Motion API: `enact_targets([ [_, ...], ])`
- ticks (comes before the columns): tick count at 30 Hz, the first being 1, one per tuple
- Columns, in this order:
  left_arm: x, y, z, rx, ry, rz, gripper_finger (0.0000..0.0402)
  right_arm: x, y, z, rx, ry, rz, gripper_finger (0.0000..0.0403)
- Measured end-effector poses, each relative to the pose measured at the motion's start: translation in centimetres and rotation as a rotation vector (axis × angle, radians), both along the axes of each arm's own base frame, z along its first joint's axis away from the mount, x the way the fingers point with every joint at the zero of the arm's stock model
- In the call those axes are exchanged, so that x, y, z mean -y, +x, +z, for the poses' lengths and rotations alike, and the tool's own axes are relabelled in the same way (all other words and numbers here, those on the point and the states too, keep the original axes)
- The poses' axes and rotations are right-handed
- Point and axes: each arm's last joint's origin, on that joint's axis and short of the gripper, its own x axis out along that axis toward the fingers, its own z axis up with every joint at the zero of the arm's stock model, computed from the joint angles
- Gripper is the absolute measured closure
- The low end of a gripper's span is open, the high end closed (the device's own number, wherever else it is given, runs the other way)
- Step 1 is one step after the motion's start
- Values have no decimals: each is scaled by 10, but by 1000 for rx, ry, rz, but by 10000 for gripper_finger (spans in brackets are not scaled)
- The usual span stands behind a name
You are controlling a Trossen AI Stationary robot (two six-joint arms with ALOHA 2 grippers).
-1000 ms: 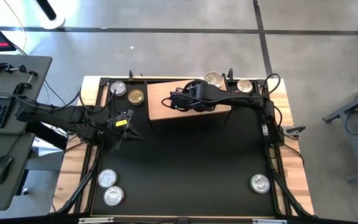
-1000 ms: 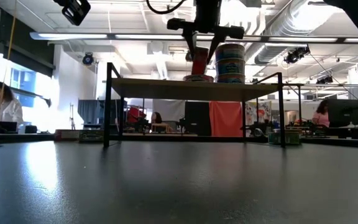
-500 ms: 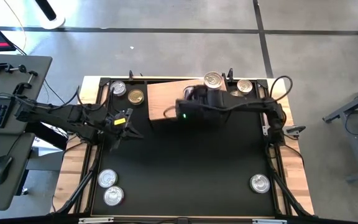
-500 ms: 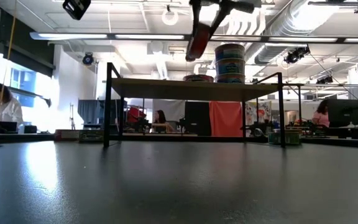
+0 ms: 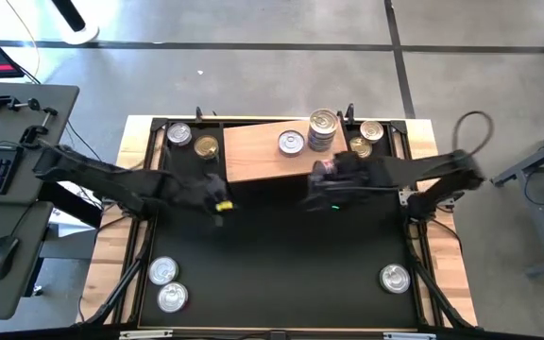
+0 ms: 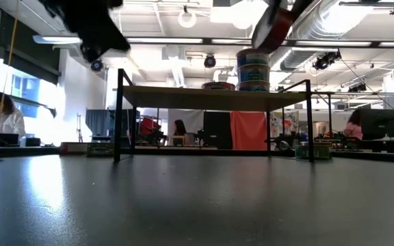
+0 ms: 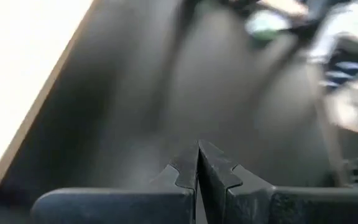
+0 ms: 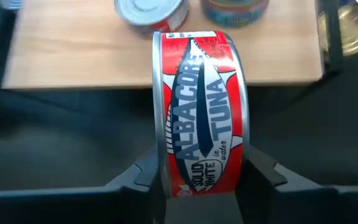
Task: Stack canned seafood by type on shelf
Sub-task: Stack the red tuna can on top of the red tuna can on the shelf
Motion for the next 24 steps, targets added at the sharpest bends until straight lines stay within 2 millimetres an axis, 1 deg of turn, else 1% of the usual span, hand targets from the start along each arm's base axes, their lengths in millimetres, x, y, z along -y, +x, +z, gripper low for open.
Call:
enact_targets([
  [2, 2, 10, -12, -20, 13, 145, 402, -3, -17, -1, 127, 19, 18, 283],
  [4, 4, 17, -24, -29, 43, 317, 402, -2, -33, -3, 224, 11, 18, 283],
  [6, 7, 25, -35, 4, 48, 475, 402, 1, -44, -7, 274, -14, 6, 283],
  [8, 11, 32, -46, 43, 40, 592, 402, 4, -51, -13, 296, -27, 7, 283],
  [10, 17, 40, -56, 91, -2, 664, 401, 4, -55, -15, 309, -26, 30, 283],
  [13, 26, 53, -71, 150, -58, 713, 402, 6, -57, -14, 309, -40, 64, 283],
  [16, 31, 59, -87, 188, -42, 785, 402, 9, -57, -10, 305, -73, 79, 283],
  [20, 22, 62, -107, 198, 44, 902, 402, 10, -56, -1, 348, -90, 109, 283],
  [24, 11, 65, -115, 170, 81, 944, 402, 9, -50, 4, 412, -96, 120, 283],
])
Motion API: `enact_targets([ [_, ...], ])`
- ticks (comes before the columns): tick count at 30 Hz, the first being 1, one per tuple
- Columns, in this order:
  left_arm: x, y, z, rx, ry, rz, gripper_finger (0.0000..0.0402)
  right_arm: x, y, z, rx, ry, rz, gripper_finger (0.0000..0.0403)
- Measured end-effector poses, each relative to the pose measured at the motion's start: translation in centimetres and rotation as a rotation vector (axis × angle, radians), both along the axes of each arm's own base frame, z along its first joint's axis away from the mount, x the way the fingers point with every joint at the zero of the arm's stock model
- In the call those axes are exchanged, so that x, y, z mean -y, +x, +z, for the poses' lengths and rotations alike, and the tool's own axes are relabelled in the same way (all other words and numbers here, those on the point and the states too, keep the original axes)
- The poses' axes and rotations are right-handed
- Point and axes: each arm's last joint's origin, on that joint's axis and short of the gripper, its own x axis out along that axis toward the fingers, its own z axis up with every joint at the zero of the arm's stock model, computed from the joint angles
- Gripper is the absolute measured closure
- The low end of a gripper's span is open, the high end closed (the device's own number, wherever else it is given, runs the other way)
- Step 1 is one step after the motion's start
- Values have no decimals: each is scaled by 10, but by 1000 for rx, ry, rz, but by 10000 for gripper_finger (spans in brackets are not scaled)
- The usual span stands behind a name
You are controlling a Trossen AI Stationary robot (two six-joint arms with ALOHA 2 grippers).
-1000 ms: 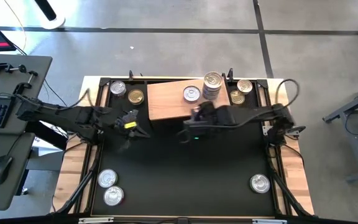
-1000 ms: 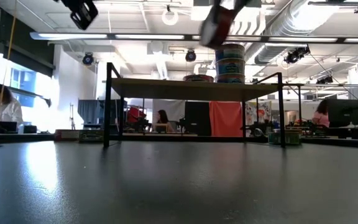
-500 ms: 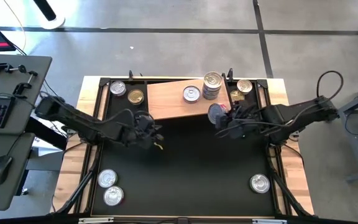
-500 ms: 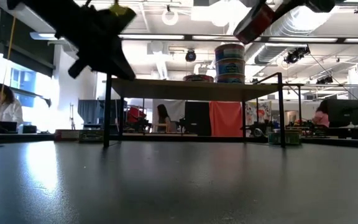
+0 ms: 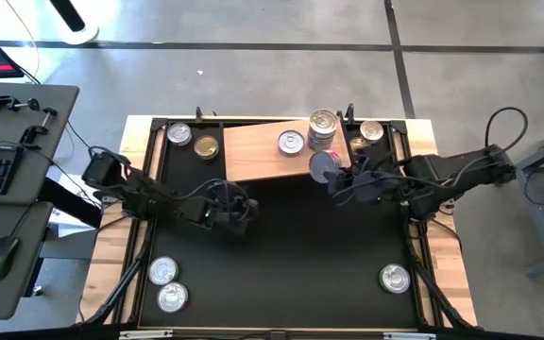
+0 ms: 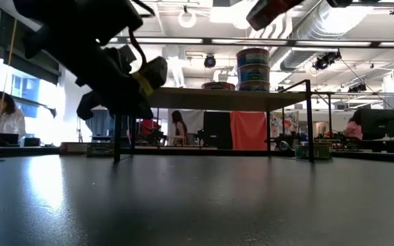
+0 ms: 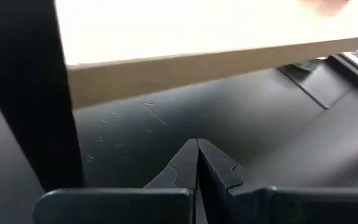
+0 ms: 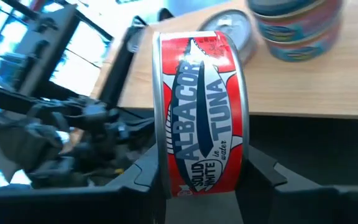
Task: Stack canned seafood by type on shelf
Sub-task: Stack the red tuna can on top of the red tuna can on the shelf
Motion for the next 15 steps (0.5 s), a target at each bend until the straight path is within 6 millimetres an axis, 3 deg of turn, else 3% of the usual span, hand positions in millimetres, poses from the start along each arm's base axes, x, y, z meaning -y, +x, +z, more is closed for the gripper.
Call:
enact_targets([
  [4, -9, -3, 0, -51, 13, 29, 402, -3, 17, -2, 58, 9, -7, 283],
  [11, -17, -16, 6, -229, 77, 7, 402, -8, 61, -29, 81, 24, -80, 283],
  [15, -19, -27, 12, -342, 114, -12, 402, -10, 84, -37, 221, 21, -216, 283],
])
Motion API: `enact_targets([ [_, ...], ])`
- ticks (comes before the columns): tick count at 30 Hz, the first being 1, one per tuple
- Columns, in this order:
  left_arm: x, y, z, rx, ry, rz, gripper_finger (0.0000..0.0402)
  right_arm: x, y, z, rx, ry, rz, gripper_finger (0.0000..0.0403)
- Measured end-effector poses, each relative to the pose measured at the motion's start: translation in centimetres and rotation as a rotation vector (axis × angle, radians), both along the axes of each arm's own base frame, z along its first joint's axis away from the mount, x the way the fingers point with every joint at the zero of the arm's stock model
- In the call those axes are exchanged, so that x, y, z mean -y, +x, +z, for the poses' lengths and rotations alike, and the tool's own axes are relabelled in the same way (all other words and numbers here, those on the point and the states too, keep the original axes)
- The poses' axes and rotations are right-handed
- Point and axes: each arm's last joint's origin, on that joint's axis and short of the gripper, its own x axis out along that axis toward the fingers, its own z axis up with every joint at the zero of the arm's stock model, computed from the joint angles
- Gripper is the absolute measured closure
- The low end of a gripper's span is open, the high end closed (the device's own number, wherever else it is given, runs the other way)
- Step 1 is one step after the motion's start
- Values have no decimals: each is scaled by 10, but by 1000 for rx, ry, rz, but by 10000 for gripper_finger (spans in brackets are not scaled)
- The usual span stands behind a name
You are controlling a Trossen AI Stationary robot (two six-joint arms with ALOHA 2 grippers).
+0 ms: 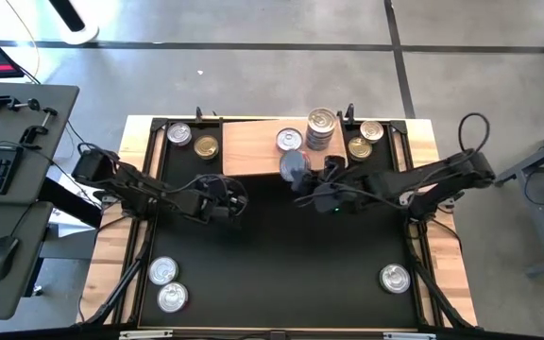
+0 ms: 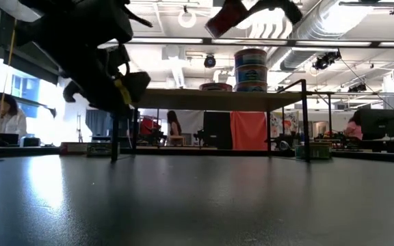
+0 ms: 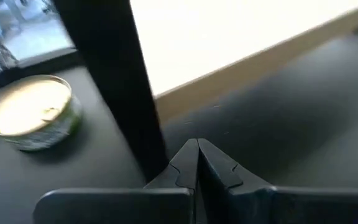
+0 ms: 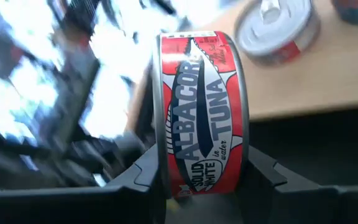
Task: Stack canned seafood by type on shelf
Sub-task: Stack the red tuna can on top of the red tuna can on the shelf
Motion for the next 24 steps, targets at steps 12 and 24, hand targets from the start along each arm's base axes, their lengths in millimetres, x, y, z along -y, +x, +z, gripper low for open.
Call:
enact_targets([
  [12, 2, -18, 22, -261, 110, -168, 401, 23, 81, -47, 445, 8, -389, 283],
  [24, 40, -67, 87, -138, -37, -636, 401, 45, 90, -60, 496, -5, -512, 283],
])
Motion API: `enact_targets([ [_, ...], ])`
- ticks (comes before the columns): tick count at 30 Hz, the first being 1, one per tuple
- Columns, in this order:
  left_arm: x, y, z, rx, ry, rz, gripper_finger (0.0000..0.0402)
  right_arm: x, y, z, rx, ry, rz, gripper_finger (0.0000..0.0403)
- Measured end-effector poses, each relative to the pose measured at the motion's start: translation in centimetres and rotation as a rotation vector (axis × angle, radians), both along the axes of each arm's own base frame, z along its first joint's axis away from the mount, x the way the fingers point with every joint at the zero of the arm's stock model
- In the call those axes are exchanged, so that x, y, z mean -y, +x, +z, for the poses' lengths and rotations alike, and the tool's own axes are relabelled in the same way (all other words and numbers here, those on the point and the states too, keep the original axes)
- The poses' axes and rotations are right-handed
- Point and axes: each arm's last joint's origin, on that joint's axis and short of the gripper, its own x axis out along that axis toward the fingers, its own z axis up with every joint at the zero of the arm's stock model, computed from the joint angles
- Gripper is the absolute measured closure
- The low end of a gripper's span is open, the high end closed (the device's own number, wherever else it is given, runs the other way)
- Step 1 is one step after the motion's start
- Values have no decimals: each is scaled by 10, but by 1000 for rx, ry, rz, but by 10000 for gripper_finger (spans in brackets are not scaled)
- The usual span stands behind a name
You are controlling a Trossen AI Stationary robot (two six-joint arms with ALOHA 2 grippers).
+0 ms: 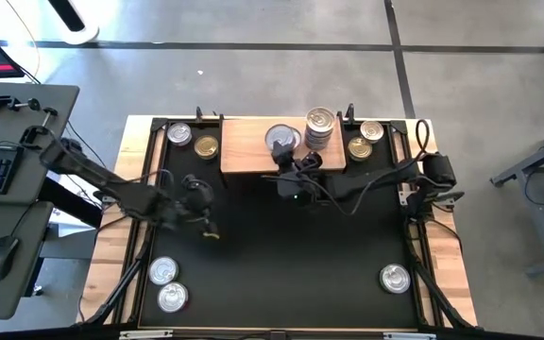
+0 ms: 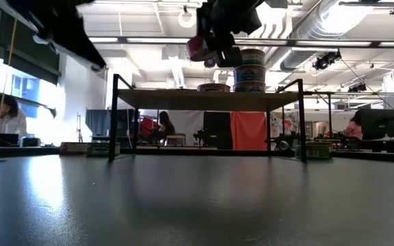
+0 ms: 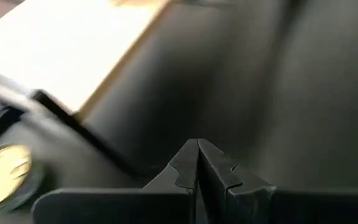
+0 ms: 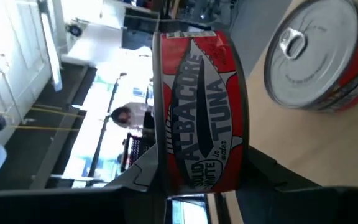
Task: Stack canned seafood by type on shelf
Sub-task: Stack the red tuna can on top of the red tuna can on the shelf
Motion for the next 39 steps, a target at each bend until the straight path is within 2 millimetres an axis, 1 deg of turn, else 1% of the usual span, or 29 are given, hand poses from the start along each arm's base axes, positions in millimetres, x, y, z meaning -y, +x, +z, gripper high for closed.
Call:
enact_targets([
  [2, 2, -7, 10, 37, -51, -66, 401, 5, -1, -2, 0, 6, -27, 283],
  [4, 1, -13, 18, 75, -84, -91, 401, 12, -3, -3, -17, -7, -78, 283],
  [7, -2, -20, 26, 118, -120, -99, 401, 23, -4, -3, -21, 28, -50, 283],
  [11, -4, -26, 32, 151, -167, -108, 401, 29, -6, -7, -81, 41, -44, 283],
  [14, -4, -28, 34, 154, -191, -127, 402, 29, -9, -13, -99, 81, -36, 283],
  [16, -4, -29, 34, 156, -196, -133, 401, 28, -10, -12, -146, 123, -7, 283],
  [18, -4, -29, 34, 152, -190, -139, 401, 27, -13, -4, -191, 142, -14, 283],
  [20, -4, -29, 34, 147, -180, -147, 401, 27, -15, 8, -199, 133, -60, 283],
  [23, -4, -29, 34, 146, -178, -149, 401, 37, -19, 23, -269, 197, -35, 283],
  [25, -4, -29, 34, 142, -175, -157, 401, 45, -17, 25, -273, 223, -32, 283],
  [27, -4, -29, 34, 130, -173, -179, 401, 53, -17, 23, -280, 234, -44, 283],
  [30, -3, -29, 34, 119, -182, -204, 401, 59, -17, 19, -297, 294, -18, 282],
  [32, -3, -29, 33, 113, -195, -217, 401, 60, -16, 14, -308, 331, -11, 267],
  [35, -2, -29, 33, 109, -202, -227, 402, 60, -13, 10, -289, 329, -29, 242],
  [39, -2, -29, 33, 107, -201, -232, 402, 60, -7, 5, -269, 339, -10, 233],
])
